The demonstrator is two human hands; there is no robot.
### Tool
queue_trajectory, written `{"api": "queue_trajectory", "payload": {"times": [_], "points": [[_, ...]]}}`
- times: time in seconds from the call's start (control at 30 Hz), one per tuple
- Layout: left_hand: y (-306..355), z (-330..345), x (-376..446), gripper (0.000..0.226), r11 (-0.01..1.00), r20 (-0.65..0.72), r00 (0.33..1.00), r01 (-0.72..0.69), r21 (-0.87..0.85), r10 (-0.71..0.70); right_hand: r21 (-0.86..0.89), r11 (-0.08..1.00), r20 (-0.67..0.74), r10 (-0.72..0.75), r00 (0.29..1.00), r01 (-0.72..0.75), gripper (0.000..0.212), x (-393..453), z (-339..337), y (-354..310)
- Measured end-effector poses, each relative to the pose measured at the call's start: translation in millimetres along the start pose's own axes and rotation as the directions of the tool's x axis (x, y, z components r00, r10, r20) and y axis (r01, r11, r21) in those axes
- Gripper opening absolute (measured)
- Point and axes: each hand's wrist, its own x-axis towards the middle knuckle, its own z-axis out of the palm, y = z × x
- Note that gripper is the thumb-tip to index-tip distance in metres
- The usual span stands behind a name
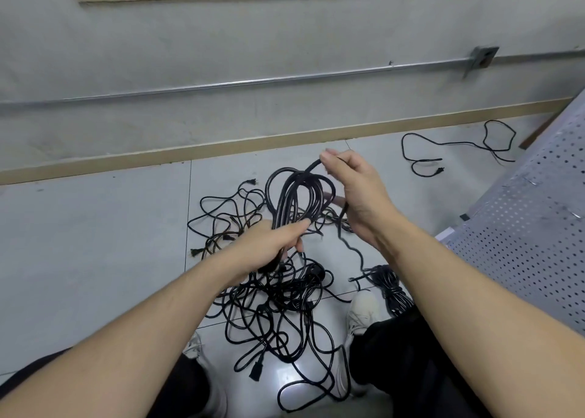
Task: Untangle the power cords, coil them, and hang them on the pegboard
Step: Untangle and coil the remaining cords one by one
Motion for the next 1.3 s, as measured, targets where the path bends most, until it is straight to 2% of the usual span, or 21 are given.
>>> {"api": "queue_trajectory", "payload": {"times": [0.1,0.17,0.27,0.33,0.43,0.5,0.57,0.67,0.77,0.87,0.97,1.03,1.13,1.23,1.3], "points": [[-0.5,4.0,0.1,0.047,0.997,-0.073,0.995,-0.068,0.048,0.072,0.04,0.999,-0.006,0.019,1.0,-0.018,0.022,-2.6,6.9,7.2],[-2.3,2.7,0.1,0.047,0.992,-0.068,0.991,-0.106,0.075,0.111,0.047,0.992,0.017,0.116,0.993,-0.117,0.021,-5.3,10.3,10.2],[-2.6,3.3,-1.8,0.051,0.99,-0.045,0.992,-0.118,0.08,0.122,0.048,0.971,0.074,0.23,0.97,-0.234,0.037,-7.3,12.1,10.0],[-0.4,3.8,-4.2,0.051,0.991,-0.086,0.989,-0.111,0.076,0.117,0.007,0.976,0.096,0.215,0.972,-0.216,0.039,-9.4,14.8,8.9],[8.0,5.0,-7.0,0.046,0.988,-0.126,0.989,-0.098,-0.119,0.082,-0.031,0.985,0.094,0.174,0.98,-0.172,0.036,-11.2,19.8,9.5],[10.8,7.0,-6.4,0.048,0.979,-0.145,0.987,-0.095,-0.18,0.069,0.011,0.989,0.087,0.149,0.985,-0.15,0.031,-11.1,22.1,9.5],[11.9,8.3,-4.6,0.051,0.981,-0.165,0.983,-0.102,-0.163,0.075,0.105,0.983,0.093,0.142,0.986,-0.151,0.023,-9.5,23.5,8.1],[15.1,8.2,-5.4,0.047,0.981,-0.085,0.993,-0.091,-0.173,0.078,0.26,0.942,0.117,0.186,0.976,-0.21,0.017,-7.7,23.2,4.0],[17.3,7.8,-8.9,0.047,0.942,0.017,0.996,-0.08,-0.327,0.09,0.365,0.893,0.085,0.248,0.965,-0.262,0.021,-4.6,21.2,0.0],[20.5,8.1,-11.7,0.031,0.902,0.09,0.988,-0.079,-0.425,0.129,0.423,0.863,0.057,0.278,0.959,-0.276,0.021,1.6,16.6,-3.1],[23.0,6.7,-17.4,0.041,0.84,0.131,0.981,-0.051,-0.54,0.143,0.487,0.823,0.089,0.287,0.954,-0.293,0.022,5.2,12.2,-2.8],[23.4,9.1,-17.8,0.038,0.787,0.134,0.977,-0.048,-0.615,0.164,0.503,0.81,0.12,0.28,0.952,-0.301,0.024,7.1,11.0,-0.7],[26.8,15.2,-19.8,0.016,0.724,0.154,0.969,-0.036,-0.688,0.194,0.497,0.813,0.155,0.262,0.953,-0.304,0.027,7.6,14.4,-0.3],[28.1,15.7,-18.6,0.023,0.686,0.17,0.967,-0.007,-0.728,0.191,0.473,0.833,0.15,0.245,0.958,-0.287,0.024,5.7,18.1,-1.0],[23.3,12.9,-16.4,0.025,0.686,0.165,0.97,-0.002,-0.727,0.179,0.396,0.875,0.144,0.241,0.96,-0.279,0.028,3.3,17.4,2.5]]}}
